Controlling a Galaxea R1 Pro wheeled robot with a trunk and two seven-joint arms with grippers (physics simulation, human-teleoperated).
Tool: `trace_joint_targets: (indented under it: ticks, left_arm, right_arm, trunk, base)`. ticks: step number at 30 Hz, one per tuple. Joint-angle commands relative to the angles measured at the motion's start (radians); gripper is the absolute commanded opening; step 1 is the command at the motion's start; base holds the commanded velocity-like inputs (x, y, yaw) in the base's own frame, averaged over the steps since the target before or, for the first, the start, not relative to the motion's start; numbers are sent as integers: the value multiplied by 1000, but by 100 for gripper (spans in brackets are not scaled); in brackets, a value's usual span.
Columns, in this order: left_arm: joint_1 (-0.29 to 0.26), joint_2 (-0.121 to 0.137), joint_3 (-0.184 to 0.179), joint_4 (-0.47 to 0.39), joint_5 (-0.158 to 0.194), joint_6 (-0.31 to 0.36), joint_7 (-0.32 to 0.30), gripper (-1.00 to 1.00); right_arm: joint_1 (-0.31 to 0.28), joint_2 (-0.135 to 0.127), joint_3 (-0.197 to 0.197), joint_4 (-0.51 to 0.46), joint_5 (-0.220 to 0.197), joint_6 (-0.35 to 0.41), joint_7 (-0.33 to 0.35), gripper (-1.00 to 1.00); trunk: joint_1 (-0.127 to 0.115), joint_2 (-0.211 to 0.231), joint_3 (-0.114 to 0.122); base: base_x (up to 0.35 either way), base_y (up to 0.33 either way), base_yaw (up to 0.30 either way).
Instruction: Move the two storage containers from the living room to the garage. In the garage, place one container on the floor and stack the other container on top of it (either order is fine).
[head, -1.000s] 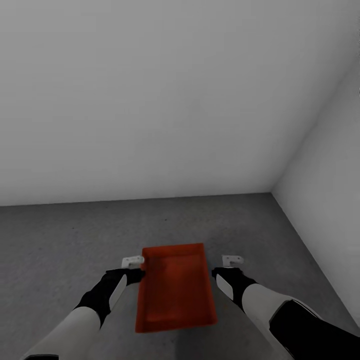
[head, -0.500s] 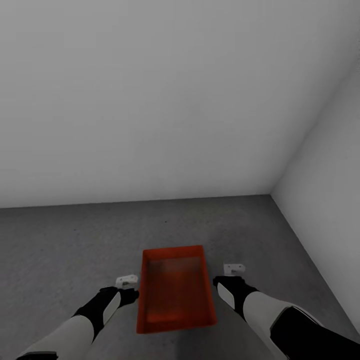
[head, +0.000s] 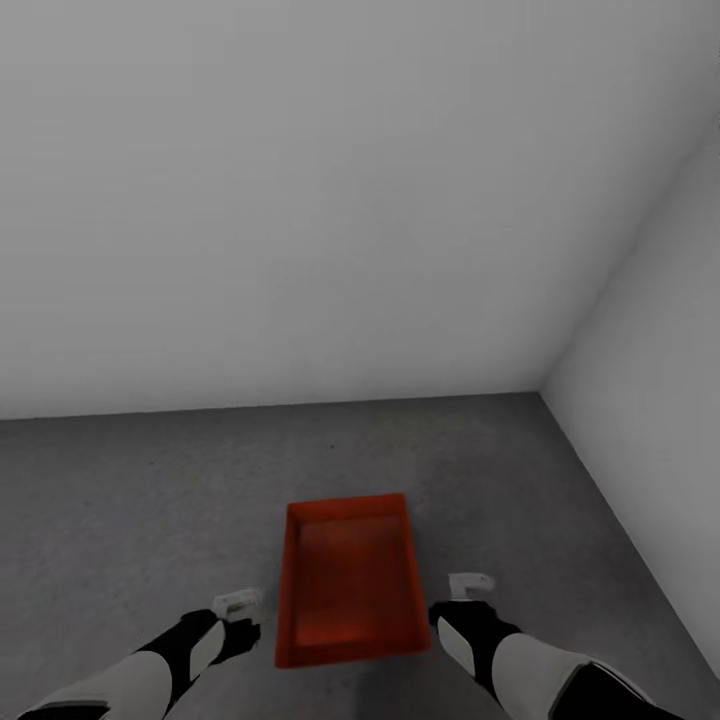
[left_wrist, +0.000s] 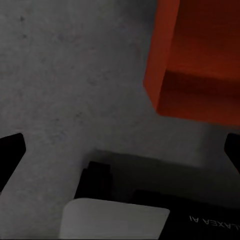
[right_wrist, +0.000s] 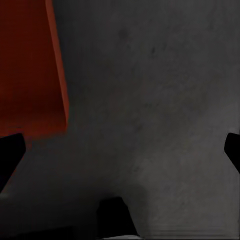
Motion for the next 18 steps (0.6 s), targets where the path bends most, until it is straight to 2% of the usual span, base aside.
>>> trace_joint_targets:
  ticks: [1, 4, 6, 11, 18]
  left_arm:
    - [0, 2, 1, 32, 23, -26, 4, 100]
    - [3, 4, 0, 81, 45, -82, 4, 100]
    - [4, 8, 0, 93, 50, -97, 4, 100]
    - [7, 28, -1, 104, 55, -110, 2, 100]
    - [13, 68, 0, 106, 57, -120, 0, 100]
  right_arm:
    - [13, 0, 9, -2, -4, 8, -6, 100]
    - [50, 8, 9, -2, -3, 8, -8, 100]
    - [72, 14, 9, -2, -3, 7, -10, 100]
    - [126, 18, 10, -2, 10, 2, -14, 100]
    - [199, 10, 9, 4, 27, -39, -20, 100]
  trunk:
    - [-4, 7, 3]
    - [-16, 28, 12]
    - [-23, 42, 18]
    - [-42, 77, 34]
    - [-69, 126, 56]
  base:
    - [0, 0, 0]
    - [0, 0, 0]
    - [0, 0, 0]
    - [0, 0, 0]
    - [0, 0, 0]
